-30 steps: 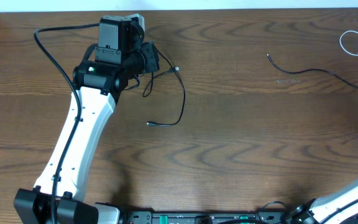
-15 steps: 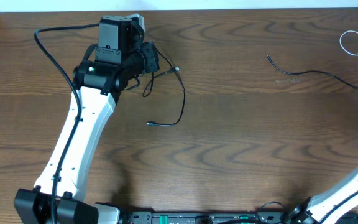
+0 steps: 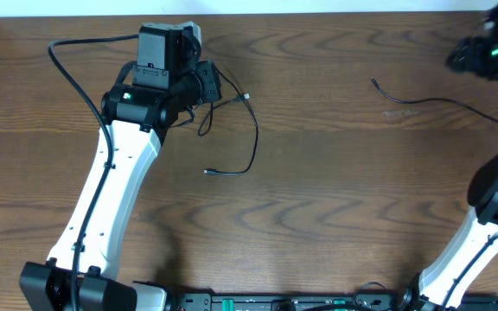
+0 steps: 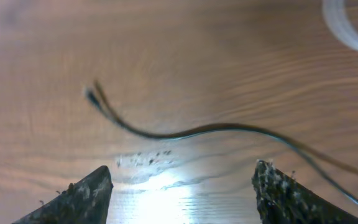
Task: Untangle cables
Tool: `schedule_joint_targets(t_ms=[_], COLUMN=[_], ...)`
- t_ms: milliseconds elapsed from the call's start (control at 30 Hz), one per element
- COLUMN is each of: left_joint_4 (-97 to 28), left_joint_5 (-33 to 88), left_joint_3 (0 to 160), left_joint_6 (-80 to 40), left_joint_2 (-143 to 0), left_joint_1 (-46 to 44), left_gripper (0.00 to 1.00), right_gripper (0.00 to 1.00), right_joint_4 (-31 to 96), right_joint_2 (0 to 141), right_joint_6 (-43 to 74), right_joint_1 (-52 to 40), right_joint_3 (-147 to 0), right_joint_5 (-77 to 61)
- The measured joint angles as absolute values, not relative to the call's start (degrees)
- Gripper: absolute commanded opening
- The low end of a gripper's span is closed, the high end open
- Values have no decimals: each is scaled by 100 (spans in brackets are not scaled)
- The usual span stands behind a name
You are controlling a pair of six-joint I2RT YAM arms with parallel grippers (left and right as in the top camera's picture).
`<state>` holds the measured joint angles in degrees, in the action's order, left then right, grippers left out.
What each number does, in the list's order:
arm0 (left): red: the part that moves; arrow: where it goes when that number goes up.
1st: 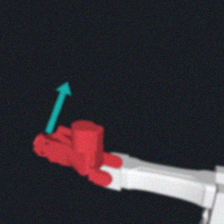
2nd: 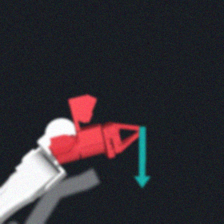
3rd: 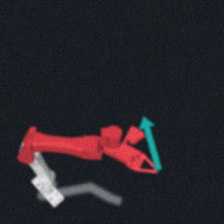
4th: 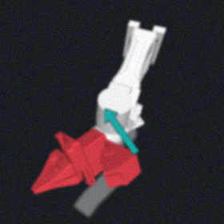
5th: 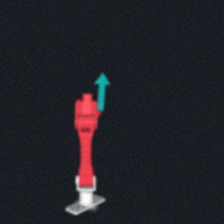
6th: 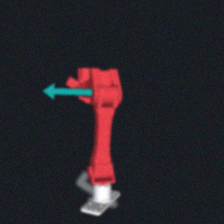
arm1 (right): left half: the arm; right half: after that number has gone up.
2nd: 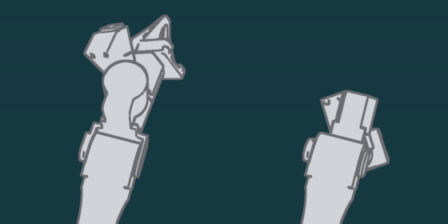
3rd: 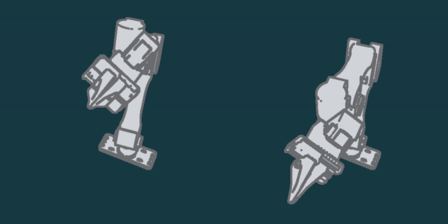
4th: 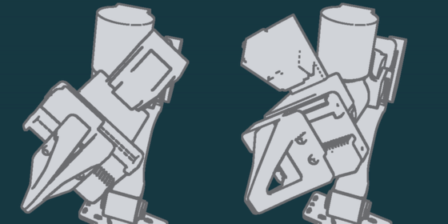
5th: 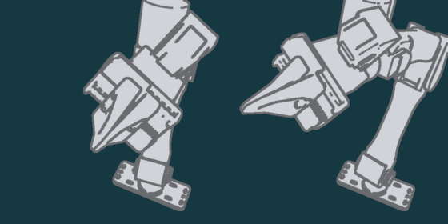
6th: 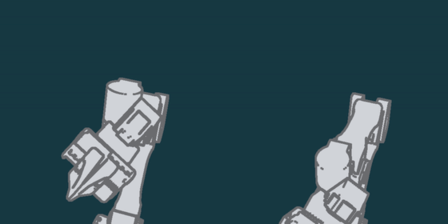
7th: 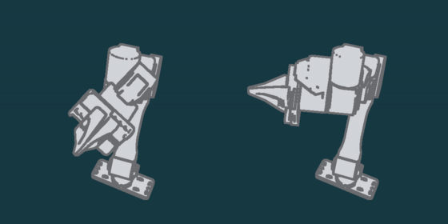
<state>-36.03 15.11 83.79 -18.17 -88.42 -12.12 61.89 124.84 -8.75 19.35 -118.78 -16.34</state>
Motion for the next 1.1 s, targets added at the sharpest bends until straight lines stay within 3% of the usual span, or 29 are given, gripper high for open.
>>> schedule_joint_targets(t_ms=[167, 333, 400, 600, 800, 967, 1100], left_joint_4=[-3594, -3607, -3651, -3691, -3704, -3706, -3706], left_joint_5=[1511, 1511, 1511, 1514, 1511, 1511, 1511], left_joint_3=[8379, 8379, 8379, 8379, 8379, 8379, 8379], left_joint_6=[-1817, -1817, -1817, -1817, -1817, -1817, -1817], left_joint_2=[-8842, -8842, -8842, -8842, -8842, -8842, -8842], left_joint_1=[-1212, -1212, -1212, -1212, -1212, -1212, -1212], left_gripper=[7, 7, 8, 8, 8, 8, 8], right_gripper=[77, 73, 80, 83, 83, 77, 80], right_joint_4=[5811, 4915, 4375, 2899, 2043, 2027, 2062], right_joint_2=[12486, 12488, 12488, 12488, 12396, 12333, 12324], right_joint_6=[-1516, -1098, -357, 2102, 3625, 3680, 2265], right_joint_1=[1581, 1424, 1334, 978, 655, 569, 554], right_joint_3=[-11026, -10392, -10060, -8965, -8514, -8390, -8357], right_joint_5=[-1704, -1997, -2014, -1874, -1817, -1669, -1647])
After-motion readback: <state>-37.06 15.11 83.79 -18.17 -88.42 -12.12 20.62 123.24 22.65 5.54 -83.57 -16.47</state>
